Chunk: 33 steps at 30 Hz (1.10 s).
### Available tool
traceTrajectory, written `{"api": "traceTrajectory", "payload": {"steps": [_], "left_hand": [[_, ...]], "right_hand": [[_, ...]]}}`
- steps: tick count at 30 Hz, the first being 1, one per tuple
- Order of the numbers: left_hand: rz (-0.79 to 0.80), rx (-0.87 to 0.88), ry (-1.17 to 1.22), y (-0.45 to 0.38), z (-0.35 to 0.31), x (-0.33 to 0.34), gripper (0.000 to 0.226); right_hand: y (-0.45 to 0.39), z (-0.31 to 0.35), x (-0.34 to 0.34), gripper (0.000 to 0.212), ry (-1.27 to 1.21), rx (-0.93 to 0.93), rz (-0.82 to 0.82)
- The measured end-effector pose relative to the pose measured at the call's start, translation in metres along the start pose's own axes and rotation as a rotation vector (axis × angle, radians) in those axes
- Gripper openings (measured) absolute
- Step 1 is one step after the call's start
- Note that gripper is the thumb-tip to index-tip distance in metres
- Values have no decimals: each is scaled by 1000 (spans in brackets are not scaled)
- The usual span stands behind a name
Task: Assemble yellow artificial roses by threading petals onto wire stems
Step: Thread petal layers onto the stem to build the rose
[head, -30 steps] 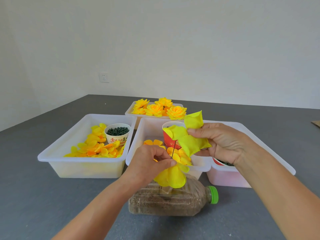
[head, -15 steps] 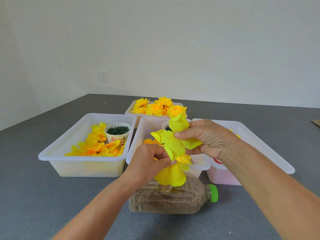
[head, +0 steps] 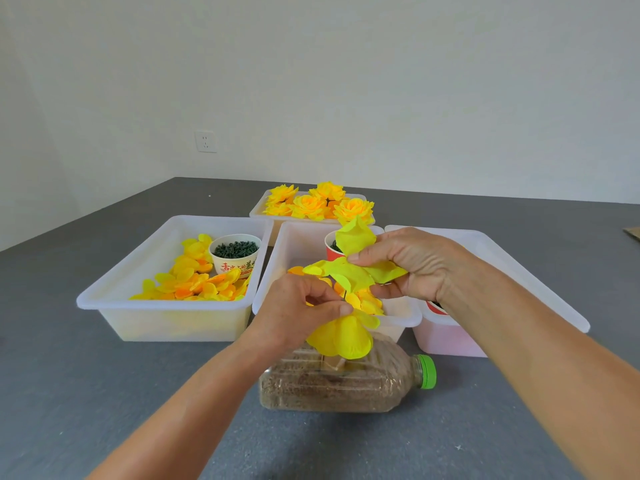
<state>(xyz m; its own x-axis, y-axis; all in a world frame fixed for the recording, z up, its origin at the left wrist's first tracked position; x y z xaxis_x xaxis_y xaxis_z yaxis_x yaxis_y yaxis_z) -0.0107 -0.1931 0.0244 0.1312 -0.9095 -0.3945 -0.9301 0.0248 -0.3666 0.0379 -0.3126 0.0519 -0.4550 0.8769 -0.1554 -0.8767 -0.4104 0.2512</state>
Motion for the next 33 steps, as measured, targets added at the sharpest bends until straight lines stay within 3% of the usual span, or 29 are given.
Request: {"api": "traceTrajectory", "payload": {"steps": [4,9,14,17,24,33], "left_hand": [[78,10,-9,-1,-2,1,27],[195,-91,168,-1,2,-1,11],[241,-160,244,-4,8,-3,10],[244,-181,219,-7,10,-3,9],[211,-177,181,-9,11,1,9],[186,-148,145,-9,9,0,6]], "right_hand": [[1,2,1,10,18,2,12],[1,3,2,10,30,-1,28],[0,3,3,25,21,11,53],[-1,3,5,32,36,19,66],[1,5,4,12,50,26,74],[8,7,-1,14,64,-5,19]]}}
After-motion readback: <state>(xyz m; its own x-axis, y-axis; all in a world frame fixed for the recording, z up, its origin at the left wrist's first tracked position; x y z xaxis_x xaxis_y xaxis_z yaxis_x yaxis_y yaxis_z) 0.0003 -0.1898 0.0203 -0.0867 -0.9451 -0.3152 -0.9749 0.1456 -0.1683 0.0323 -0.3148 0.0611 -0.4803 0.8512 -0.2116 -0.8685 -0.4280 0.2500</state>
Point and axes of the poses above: each hand's wrist, its own y-axis away from the middle knuckle, its own x-axis out of the palm, z = x × y, the point moved 8 cm from there along -y, towards the middle knuckle, and after that the axes turned 1 degree about y, right-handed, at the moved point
